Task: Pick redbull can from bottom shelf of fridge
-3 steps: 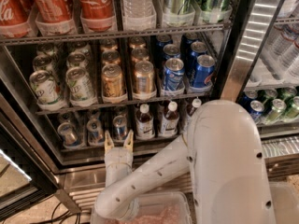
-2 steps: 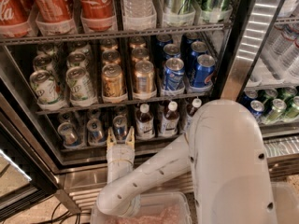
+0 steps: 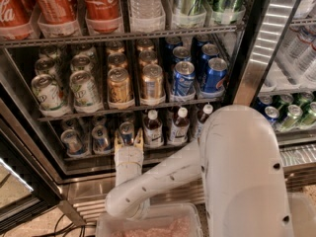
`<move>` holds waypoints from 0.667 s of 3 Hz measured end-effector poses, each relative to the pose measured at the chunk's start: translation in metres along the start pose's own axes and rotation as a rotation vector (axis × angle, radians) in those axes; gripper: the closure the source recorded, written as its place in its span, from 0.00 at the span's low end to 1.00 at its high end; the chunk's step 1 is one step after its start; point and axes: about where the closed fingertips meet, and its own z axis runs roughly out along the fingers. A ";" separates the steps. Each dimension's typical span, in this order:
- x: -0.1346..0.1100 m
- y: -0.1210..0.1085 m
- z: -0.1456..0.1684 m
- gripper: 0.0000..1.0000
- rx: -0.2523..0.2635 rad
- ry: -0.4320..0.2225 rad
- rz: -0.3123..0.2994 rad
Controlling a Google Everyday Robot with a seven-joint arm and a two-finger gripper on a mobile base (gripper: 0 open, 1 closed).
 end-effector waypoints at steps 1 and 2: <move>0.004 -0.003 0.012 0.35 -0.003 0.014 0.014; 0.004 -0.003 0.012 0.54 -0.003 0.014 0.014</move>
Offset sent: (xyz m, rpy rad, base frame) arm 0.0113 -0.0014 -0.0043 0.0117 0.0138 0.0034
